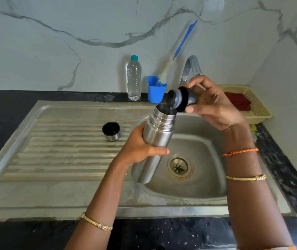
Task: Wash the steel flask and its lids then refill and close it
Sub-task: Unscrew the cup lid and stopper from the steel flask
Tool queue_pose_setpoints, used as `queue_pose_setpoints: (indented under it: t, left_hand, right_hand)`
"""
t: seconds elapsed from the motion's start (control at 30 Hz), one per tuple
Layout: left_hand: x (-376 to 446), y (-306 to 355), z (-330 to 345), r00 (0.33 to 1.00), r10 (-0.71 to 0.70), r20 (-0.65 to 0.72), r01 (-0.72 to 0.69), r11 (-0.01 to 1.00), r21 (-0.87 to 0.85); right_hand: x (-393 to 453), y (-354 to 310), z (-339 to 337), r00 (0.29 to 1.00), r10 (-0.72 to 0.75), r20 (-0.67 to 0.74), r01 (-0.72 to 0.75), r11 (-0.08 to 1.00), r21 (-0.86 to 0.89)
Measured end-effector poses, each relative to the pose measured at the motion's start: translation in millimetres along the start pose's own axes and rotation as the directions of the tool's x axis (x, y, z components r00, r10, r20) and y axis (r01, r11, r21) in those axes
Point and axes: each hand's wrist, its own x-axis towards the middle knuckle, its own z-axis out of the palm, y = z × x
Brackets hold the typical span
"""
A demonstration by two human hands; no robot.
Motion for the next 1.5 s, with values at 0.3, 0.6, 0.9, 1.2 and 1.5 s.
queue_pose_setpoints:
  t: [0.3, 0.6, 0.9, 1.2, 1.5]
  left_hand:
    - [-22, -8, -26, 0.963, 0.023, -0.268, -0.050, 0.994, -0.096]
    - [-71, -25, -69, 0.865, -0.039, -0.500, -0.027, 0.992, -0.125]
    - [-93, -37, -90, 0.773, -0.092, -0.628, 0.016, 0.992, -0.126]
    - [-86, -47, -88, 0.789, -0.110, -0.605, 0.032, 0.990, -0.138]
    - [-79, -44, -82, 0.832, -0.098, -0.546, 0.030, 0.991, -0.132]
  right_hand:
    - [6, 65, 45, 0.944, 0.197, -0.266, -0.166, 0.977, 0.135]
    - [33, 171, 126, 0.907, 0.245, -0.344, -0.326, 0.924, -0.202]
    - [48, 225, 165, 0.922, 0.193, -0.337, -0.332, 0.842, -0.425]
    - [47, 229, 172, 0.948, 0.145, -0.284, -0.294, 0.741, -0.603]
    - [42, 176, 157, 0.914, 0.195, -0.356, -0.363, 0.786, -0.500]
